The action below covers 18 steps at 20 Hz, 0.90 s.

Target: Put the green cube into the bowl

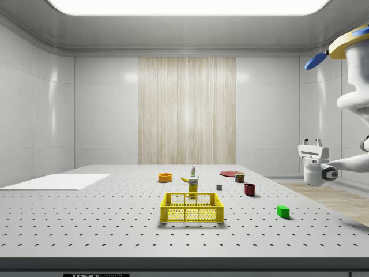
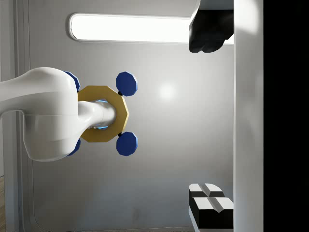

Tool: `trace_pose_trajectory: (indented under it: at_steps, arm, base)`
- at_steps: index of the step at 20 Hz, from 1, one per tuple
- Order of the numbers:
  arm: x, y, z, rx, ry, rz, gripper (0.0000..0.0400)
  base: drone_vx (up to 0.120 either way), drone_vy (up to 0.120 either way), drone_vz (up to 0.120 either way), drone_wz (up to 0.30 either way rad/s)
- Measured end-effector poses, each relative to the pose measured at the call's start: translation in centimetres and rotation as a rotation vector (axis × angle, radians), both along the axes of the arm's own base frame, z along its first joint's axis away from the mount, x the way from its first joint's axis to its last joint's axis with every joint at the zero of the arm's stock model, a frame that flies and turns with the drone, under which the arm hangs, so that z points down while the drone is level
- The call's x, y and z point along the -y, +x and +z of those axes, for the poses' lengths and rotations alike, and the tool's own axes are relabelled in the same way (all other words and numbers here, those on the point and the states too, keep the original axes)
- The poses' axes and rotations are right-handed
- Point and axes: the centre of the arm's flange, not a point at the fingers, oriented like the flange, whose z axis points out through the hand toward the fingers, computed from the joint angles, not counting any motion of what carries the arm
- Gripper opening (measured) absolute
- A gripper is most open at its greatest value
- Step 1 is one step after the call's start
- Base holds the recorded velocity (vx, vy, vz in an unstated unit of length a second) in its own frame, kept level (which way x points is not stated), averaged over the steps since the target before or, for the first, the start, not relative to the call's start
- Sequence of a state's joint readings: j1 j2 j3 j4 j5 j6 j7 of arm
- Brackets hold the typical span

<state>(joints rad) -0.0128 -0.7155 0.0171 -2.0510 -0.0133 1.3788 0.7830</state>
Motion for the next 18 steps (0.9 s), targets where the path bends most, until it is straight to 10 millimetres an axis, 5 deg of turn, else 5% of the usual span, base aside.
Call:
trace_pose_trajectory:
  at_steps: [11, 18]
  arm:
    - [-1.3, -0.1, -0.1, 0.008, -0.131, -0.003, 0.04]
    - [-4.5, -0.1, -1.2, 0.013, -0.476, -0.013, 0.04]
  base:
    - [0.12, 0.0, 0.0, 0.0]
    - [0.12, 0.0, 0.0, 0.0]
